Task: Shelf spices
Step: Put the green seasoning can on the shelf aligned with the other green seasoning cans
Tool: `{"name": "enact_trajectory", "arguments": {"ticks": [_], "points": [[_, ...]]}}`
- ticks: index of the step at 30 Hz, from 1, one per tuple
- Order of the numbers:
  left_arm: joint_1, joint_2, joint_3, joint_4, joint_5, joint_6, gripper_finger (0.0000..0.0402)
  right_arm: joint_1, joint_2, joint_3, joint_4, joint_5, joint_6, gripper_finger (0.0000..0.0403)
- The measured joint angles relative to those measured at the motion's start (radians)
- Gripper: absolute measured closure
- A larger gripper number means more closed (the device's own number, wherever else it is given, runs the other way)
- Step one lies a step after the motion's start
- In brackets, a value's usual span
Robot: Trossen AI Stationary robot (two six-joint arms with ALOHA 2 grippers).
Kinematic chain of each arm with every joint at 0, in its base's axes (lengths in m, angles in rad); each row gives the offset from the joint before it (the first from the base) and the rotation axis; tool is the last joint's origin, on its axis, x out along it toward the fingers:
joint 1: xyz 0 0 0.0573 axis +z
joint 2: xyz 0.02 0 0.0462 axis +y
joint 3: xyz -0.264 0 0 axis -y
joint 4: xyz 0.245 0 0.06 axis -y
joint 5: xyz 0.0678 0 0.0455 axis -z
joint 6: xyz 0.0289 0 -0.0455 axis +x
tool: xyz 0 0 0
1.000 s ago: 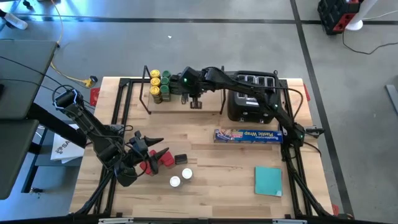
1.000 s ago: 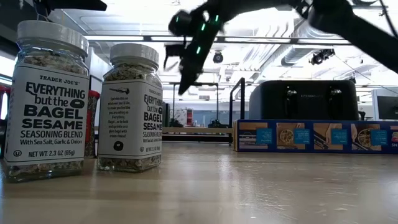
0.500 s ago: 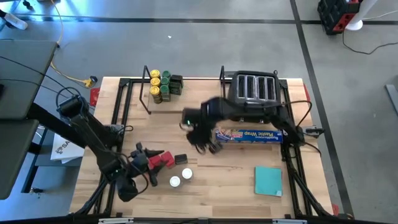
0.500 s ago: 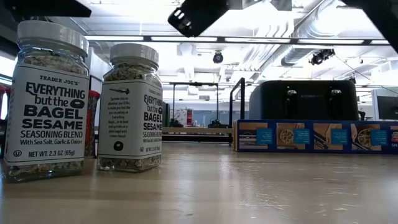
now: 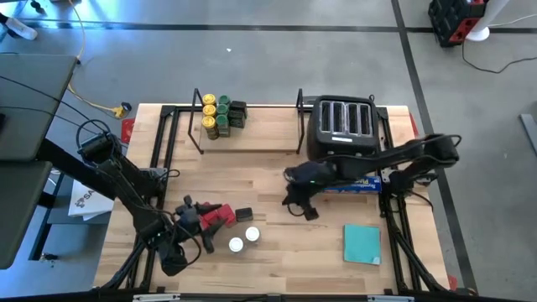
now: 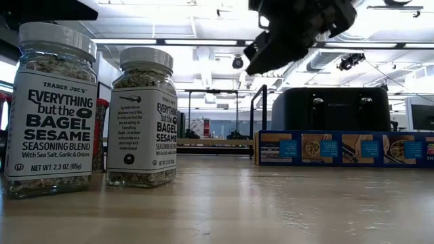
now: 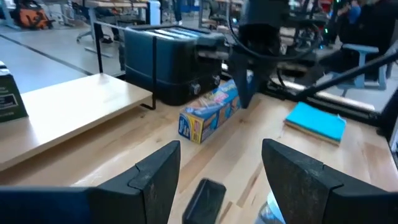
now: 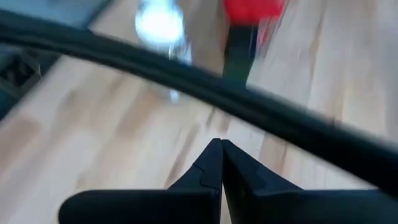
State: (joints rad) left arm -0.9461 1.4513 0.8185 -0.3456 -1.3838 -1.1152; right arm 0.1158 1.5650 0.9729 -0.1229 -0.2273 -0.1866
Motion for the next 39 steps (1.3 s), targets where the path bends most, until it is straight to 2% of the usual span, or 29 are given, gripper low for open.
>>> {"name": "enact_trajectory", "arguments": {"ticks": [3,5,8,11,16,20,26,31,39], "points": [[0.005,-0.001,0.000,0.006,-0.025,0.000,0.0181,0.009,-0.029,-0.123,0.323,-0.017,0.052,0.0403],[0.010,-0.003,0.000,0.009,-0.039,-0.001,0.0181,0.014,-0.017,-0.154,0.448,-0.014,0.051,0.0402],[0.020,-0.011,0.000,0.007,-0.103,0.001,0.0181,0.016,0.027,-0.125,0.480,0.015,0.033,0.0391],[0.044,-0.042,0.000,0.006,-0.181,0.040,0.0181,0.015,0.087,-0.055,0.485,0.037,-0.010,0.0360],[0.097,-0.147,0.000,0.007,-0.156,0.116,0.0181,0.013,0.220,0.112,0.374,0.044,-0.042,0.0289],[0.120,-0.214,0.000,0.008,-0.141,0.141,0.0181,0.013,0.332,0.279,0.185,0.043,-0.097,0.0233],[0.129,-0.240,0.000,0.010,-0.137,0.140,0.0181,0.018,0.466,0.474,-0.003,0.043,-0.129,0.0167],[0.129,-0.230,0.000,0.035,-0.136,0.141,0.0181,0.019,0.531,0.523,-0.062,0.043,-0.126,0.0156],[0.129,-0.230,0.000,0.036,-0.137,0.160,0.0181,0.020,0.552,0.523,-0.033,0.044,-0.089,0.0156]]}}
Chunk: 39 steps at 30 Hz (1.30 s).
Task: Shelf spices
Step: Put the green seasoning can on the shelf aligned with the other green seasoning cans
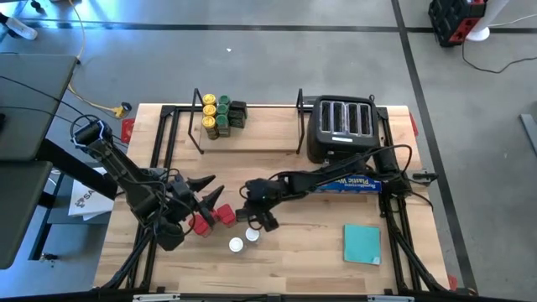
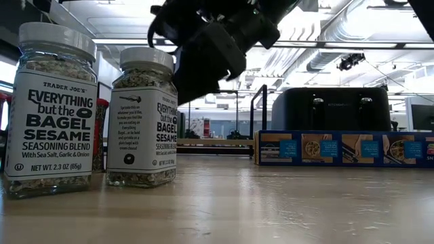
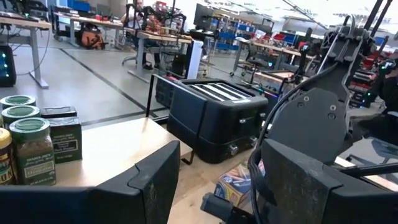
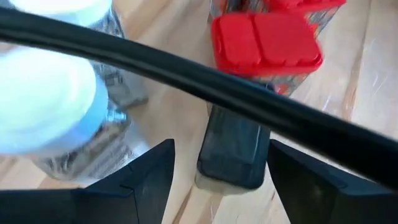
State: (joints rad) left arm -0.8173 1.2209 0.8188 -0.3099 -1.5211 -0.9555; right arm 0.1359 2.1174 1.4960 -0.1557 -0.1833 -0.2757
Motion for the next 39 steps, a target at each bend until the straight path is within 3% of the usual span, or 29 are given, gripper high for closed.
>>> {"name": "enact_trajectory", "arguments": {"ticks": [4,12,25,31,39], "points": [[0.000,0.000,0.000,0.000,0.001,0.003,0.0181,-0.008,0.000,0.000,0.008,0.000,0.013,0.0179],[0.000,0.000,0.000,-0.001,0.001,0.016,0.0181,-0.028,-0.001,0.000,0.013,0.000,0.069,0.0282],[0.000,0.000,0.000,-0.002,0.005,0.017,0.0181,-0.078,-0.052,0.028,-0.047,0.075,0.052,0.0282],[0.000,0.000,0.000,0.000,0.012,0.017,0.0181,-0.223,-0.123,0.083,-0.110,0.125,0.028,0.0282],[0.000,0.000,0.000,0.000,0.012,0.017,0.0181,-0.430,-0.080,0.138,-0.104,0.092,0.033,0.0282]]}}
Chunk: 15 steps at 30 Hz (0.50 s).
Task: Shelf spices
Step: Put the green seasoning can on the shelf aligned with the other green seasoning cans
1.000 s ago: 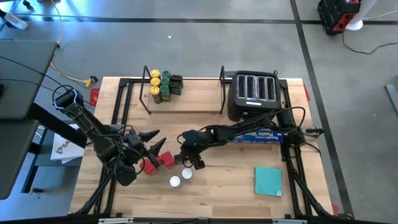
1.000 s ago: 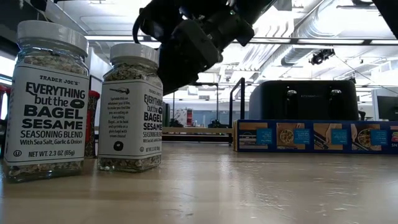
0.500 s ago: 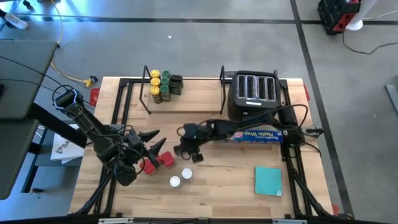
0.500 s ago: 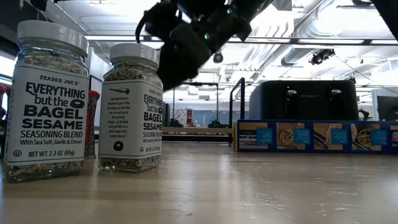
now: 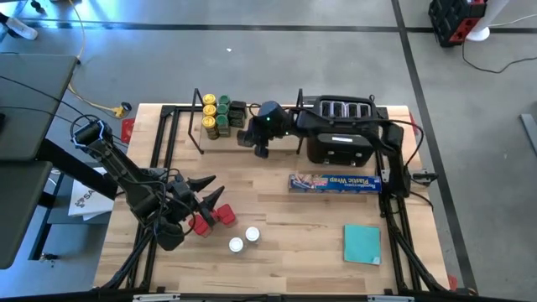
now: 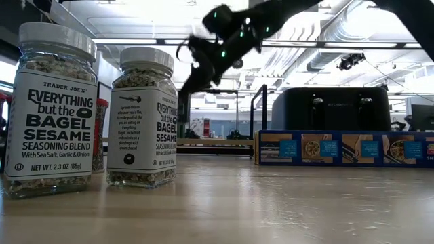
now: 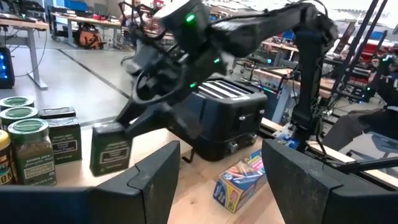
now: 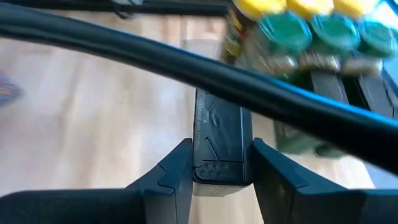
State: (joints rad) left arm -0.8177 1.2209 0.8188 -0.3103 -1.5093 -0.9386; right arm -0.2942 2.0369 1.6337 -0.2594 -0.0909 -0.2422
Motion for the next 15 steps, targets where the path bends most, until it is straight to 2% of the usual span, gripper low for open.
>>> {"name": "enact_trajectory", "arguments": {"ticks": [7,10,15], "points": [[0.003,0.000,0.000,0.008,0.001,0.000,0.0181,-0.057,0.074,0.000,0.101,-0.014,0.025,0.0282],[0.003,0.000,0.000,0.013,0.008,0.000,0.0181,-0.067,0.079,-0.001,0.120,0.011,0.025,0.0280],[0.003,0.000,0.000,0.018,0.008,0.000,0.0181,-0.074,0.078,-0.001,0.188,0.019,0.017,0.0231]]}}
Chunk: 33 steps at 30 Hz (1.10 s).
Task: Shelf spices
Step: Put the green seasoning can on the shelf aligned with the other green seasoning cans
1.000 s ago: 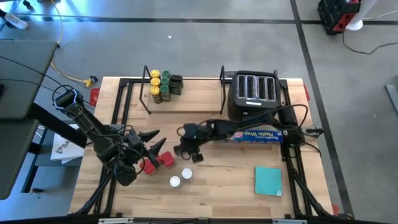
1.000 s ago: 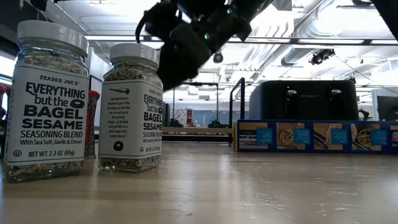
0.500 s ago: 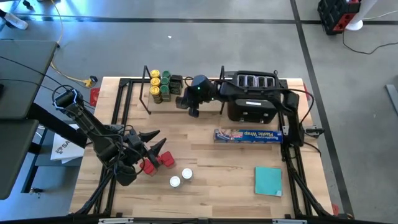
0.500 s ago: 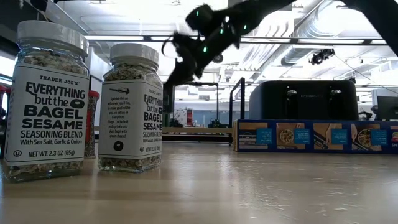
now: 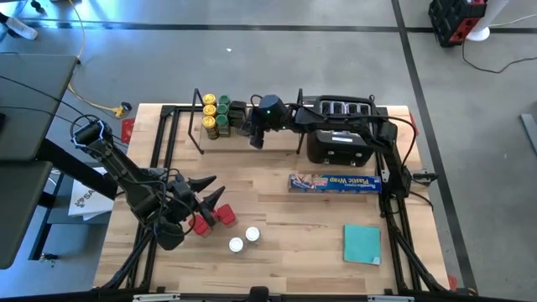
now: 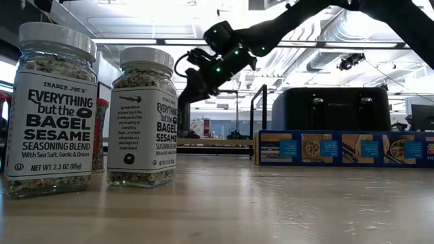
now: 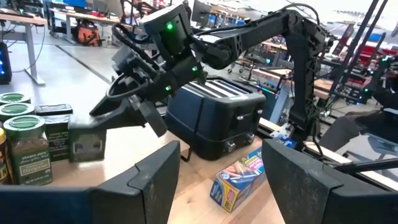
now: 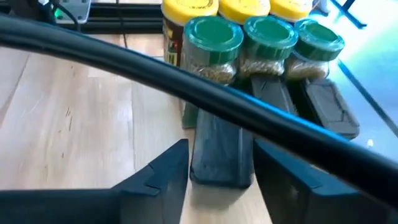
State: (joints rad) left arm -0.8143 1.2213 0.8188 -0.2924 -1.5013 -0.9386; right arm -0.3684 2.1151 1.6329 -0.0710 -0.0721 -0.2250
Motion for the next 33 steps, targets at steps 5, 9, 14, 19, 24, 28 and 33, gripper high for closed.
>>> {"name": "enact_trajectory", "arguments": {"ticks": [5,9,14,19,24,28,33], "points": [[0.000,0.000,0.000,-0.001,0.000,0.000,0.0181,0.000,0.000,0.000,0.014,0.001,-0.013,0.0215],[0.000,0.000,0.000,-0.001,0.000,0.000,0.0181,0.000,0.000,0.000,0.017,0.001,-0.028,0.0213],[0.000,0.000,0.000,-0.001,0.009,0.000,0.0181,0.000,-0.067,-0.001,-0.056,0.002,-0.067,0.0213],[0.000,0.000,0.000,0.000,0.034,0.000,0.0181,0.000,-0.154,0.002,-0.228,0.002,-0.115,0.0225],[0.000,0.000,0.000,0.001,0.036,0.000,0.0181,-0.027,-0.128,-0.032,-0.307,0.021,-0.117,0.0259],[0.000,0.000,0.000,0.001,0.035,0.007,0.0181,-0.051,-0.089,-0.103,-0.211,0.029,-0.072,0.0299],[0.003,0.000,0.000,0.002,0.034,0.010,0.0181,-0.064,-0.033,-0.112,-0.104,0.039,-0.019,0.0351]]}}
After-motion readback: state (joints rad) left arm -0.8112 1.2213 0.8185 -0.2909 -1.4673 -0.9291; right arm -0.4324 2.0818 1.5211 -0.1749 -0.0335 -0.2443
